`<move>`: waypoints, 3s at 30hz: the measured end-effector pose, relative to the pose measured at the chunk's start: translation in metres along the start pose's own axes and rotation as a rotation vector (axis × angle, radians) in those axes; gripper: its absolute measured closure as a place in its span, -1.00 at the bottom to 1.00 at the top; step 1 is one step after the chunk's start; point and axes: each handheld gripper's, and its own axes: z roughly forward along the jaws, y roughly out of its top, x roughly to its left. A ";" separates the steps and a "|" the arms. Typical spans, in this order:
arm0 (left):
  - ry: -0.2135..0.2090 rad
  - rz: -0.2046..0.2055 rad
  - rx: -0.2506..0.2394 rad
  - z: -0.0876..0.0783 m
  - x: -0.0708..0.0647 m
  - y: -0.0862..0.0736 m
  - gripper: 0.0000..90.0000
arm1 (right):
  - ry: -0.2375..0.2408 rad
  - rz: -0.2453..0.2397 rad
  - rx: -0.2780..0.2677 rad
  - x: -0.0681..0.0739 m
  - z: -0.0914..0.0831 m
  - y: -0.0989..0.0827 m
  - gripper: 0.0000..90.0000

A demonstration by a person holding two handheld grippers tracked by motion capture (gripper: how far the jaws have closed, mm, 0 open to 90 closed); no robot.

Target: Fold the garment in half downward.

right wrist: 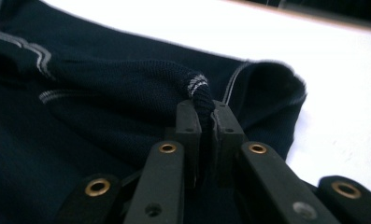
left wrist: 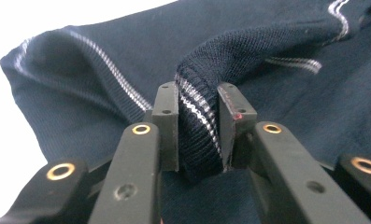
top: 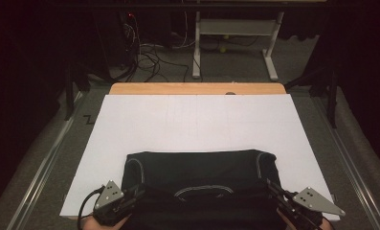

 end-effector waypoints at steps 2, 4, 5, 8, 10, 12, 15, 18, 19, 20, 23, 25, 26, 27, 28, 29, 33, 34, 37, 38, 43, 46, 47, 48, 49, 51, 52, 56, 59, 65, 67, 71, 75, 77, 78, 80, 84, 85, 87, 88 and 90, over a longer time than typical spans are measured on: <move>0.005 -0.009 0.013 0.004 0.003 -0.001 0.48 | 0.004 0.007 0.026 -0.001 0.004 -0.002 0.88; 0.009 -0.017 0.021 0.007 0.005 -0.001 0.45 | 0.009 0.011 0.056 -0.002 0.007 -0.004 0.87; 0.010 -0.021 0.026 0.009 0.006 -0.001 0.42 | 0.010 0.012 0.068 -0.002 0.010 -0.005 0.87; 0.015 -0.042 0.039 0.015 0.012 0.000 0.34 | 0.004 0.008 0.096 -0.004 0.016 -0.006 0.86; 0.018 -0.060 0.048 0.019 0.016 0.000 0.28 | 0.000 0.008 0.113 -0.005 0.021 -0.007 0.86; 0.017 -0.078 0.056 0.022 0.020 0.000 0.19 | -0.008 0.004 0.132 -0.006 0.026 -0.007 0.84; 0.022 -0.109 0.067 0.023 0.024 0.000 -0.06 | -0.011 0.004 0.143 -0.007 0.031 -0.007 0.79; 0.022 -0.117 0.047 0.020 0.026 0.001 -0.27 | -0.013 0.014 0.138 -0.008 0.031 -0.007 0.63; 0.022 -0.115 0.036 0.018 0.026 0.002 -0.33 | -0.006 0.029 0.128 -0.009 0.030 -0.007 0.52; 0.021 -0.112 0.026 0.016 0.026 0.002 -0.38 | -0.002 0.042 0.119 -0.010 0.029 -0.007 0.44; 0.027 -0.103 -0.007 0.009 0.025 0.004 -0.47 | 0.004 0.071 0.084 -0.013 0.024 -0.005 0.26; 0.029 -0.101 -0.017 0.007 0.025 0.005 -0.51 | -0.001 0.081 0.068 -0.014 0.021 -0.004 0.20; 0.028 -0.105 -0.023 0.007 0.025 0.006 -0.53 | -0.001 0.084 0.057 -0.015 0.020 -0.003 0.18; 0.028 -0.106 -0.026 0.006 0.026 0.007 -0.55 | -0.004 0.087 0.052 -0.016 0.019 -0.002 0.15; 0.031 -0.105 -0.030 0.006 0.026 0.007 -0.56 | -0.008 0.092 0.042 -0.017 0.019 -0.001 0.13; 0.033 -0.104 -0.035 0.005 0.027 0.007 -0.57 | -0.010 0.097 0.033 -0.018 0.018 -0.001 0.12; 0.035 -0.102 -0.053 0.000 0.027 0.008 -0.57 | -0.030 0.114 0.011 -0.022 0.015 0.001 0.07; 0.035 -0.103 -0.055 -0.001 0.027 0.008 -0.57 | -0.034 0.115 0.009 -0.024 0.015 0.002 0.07; 0.043 -0.113 -0.075 -0.009 0.029 0.006 -0.57 | -0.047 0.127 0.002 -0.027 0.015 0.002 0.05; 0.043 -0.121 -0.084 -0.012 0.030 0.005 -0.57 | -0.051 0.127 0.000 -0.028 0.015 0.002 0.05; 0.060 -0.163 -0.089 -0.009 0.044 0.006 -0.57 | -0.070 0.137 -0.012 -0.034 0.016 0.003 -0.01; 0.073 -0.176 -0.097 0.000 0.052 0.016 -0.57 | -0.077 0.150 -0.016 -0.037 0.022 0.007 -0.07; 0.072 -0.181 -0.101 0.002 0.056 0.020 -0.61 | -0.077 0.152 -0.018 -0.039 0.025 0.009 -0.10; 0.074 -0.182 -0.103 0.004 0.058 0.023 -0.62 | -0.080 0.152 -0.013 -0.040 0.028 0.011 -0.13; 0.076 -0.184 -0.108 0.007 0.060 0.026 -0.62 | -0.079 0.154 -0.012 -0.041 0.031 0.012 -0.14; 0.073 -0.203 -0.113 0.013 0.068 0.034 -0.62 | -0.084 0.157 -0.008 -0.046 0.040 0.018 -0.17; 0.070 -0.208 -0.115 0.016 0.070 0.036 -0.62 | -0.088 0.159 -0.007 -0.048 0.045 0.022 -0.18; 0.081 -0.218 -0.108 0.029 0.081 0.049 -0.61 | -0.097 0.166 -0.001 -0.057 0.066 0.034 -0.24; 0.087 -0.246 -0.104 0.040 0.089 0.054 -0.60 | -0.106 0.178 0.019 -0.064 0.083 0.043 -0.26; 0.126 -0.256 0.013 0.067 0.099 0.058 -0.52 | -0.124 0.194 0.122 -0.072 0.107 0.045 -0.27; 0.139 -0.235 0.080 0.072 0.099 0.055 -0.52 | -0.121 0.194 0.158 -0.072 0.109 0.043 -0.28; 0.150 -0.223 0.127 0.072 0.095 0.049 -0.51 | -0.118 0.204 0.207 -0.073 0.111 0.036 -0.31; 0.162 -0.192 0.143 0.071 0.091 0.044 -0.42 | -0.101 0.215 0.258 -0.073 0.113 0.028 -0.32; 0.168 -0.192 0.138 0.071 0.089 0.043 -0.37 | -0.104 0.213 0.260 -0.073 0.111 0.028 -0.29; 0.168 -0.187 0.136 0.071 0.089 0.042 -0.33 | -0.107 0.204 0.263 -0.072 0.111 0.027 -0.23; 0.148 -0.190 0.131 0.070 0.089 0.042 -0.22 | -0.097 0.199 0.261 -0.070 0.110 0.027 -0.11; 0.127 -0.186 0.124 0.070 0.088 0.041 0.00 | -0.070 0.192 0.257 -0.068 0.109 0.027 0.19; 0.124 -0.181 0.123 0.070 0.087 0.041 0.06 | -0.057 0.193 0.254 -0.067 0.109 0.027 0.28; 0.107 -0.177 0.119 0.070 0.086 0.041 0.19 | -0.036 0.195 0.250 -0.066 0.108 0.027 0.45; 0.097 -0.175 0.120 0.070 0.086 0.041 0.26 | -0.026 0.196 0.250 -0.066 0.108 0.027 0.52; 0.082 -0.172 0.118 0.070 0.085 0.041 0.38 | -0.016 0.190 0.247 -0.065 0.108 0.027 0.60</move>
